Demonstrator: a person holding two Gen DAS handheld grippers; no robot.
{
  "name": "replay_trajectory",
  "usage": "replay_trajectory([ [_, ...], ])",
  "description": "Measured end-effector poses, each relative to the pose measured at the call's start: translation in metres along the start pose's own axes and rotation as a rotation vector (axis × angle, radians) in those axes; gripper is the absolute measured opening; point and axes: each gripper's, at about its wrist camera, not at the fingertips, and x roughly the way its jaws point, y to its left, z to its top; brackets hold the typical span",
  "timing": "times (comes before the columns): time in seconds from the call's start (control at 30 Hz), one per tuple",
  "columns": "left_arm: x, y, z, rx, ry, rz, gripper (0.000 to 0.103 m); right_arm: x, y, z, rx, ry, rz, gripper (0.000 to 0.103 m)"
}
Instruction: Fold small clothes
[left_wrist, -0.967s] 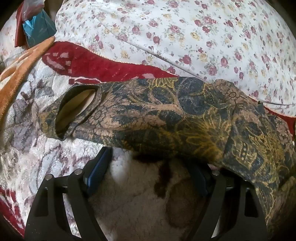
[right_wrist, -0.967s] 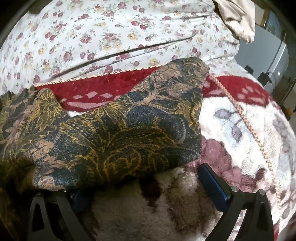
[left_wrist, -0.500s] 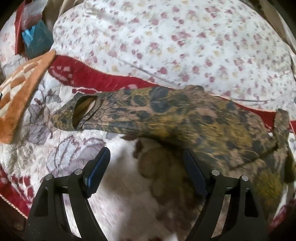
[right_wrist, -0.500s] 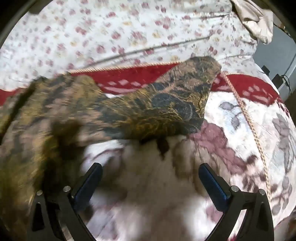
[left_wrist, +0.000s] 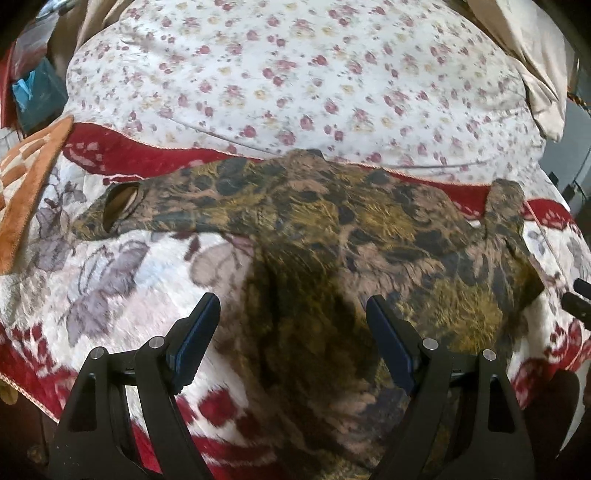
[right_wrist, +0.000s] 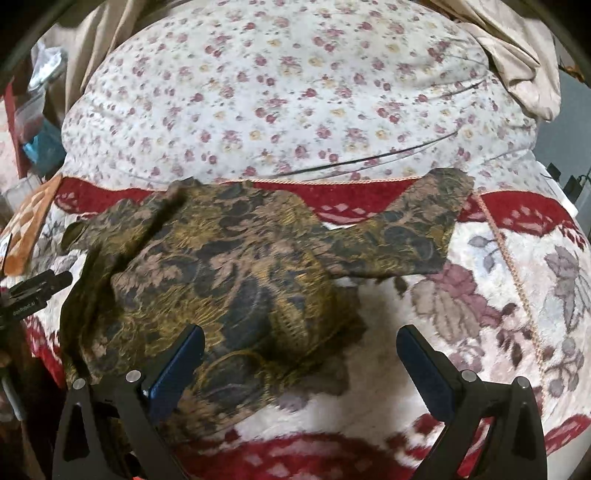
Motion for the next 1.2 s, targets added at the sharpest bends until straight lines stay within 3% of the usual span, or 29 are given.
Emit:
replay_trajectory([
  [0.17, 0.001, -0.010, -0.012, 0.016, 0.019, 0.010, 0.082, 0.021, 0.016, -0.006, -0.006, 0.033, -0.056, 0.103],
  [0.77, 0.008, -0.002, -0.003, 0.008, 0.017, 0.036, 0.082, 0.044, 0.078, 0.019, -0.014, 0.006, 0.042, 0.103],
  [1.2, 0.022, 0.028, 0.012, -0.040, 0.026, 0.046, 0.082, 0.069, 0.120, 0.046, -0.076, 0.005, 0.077, 0.103],
])
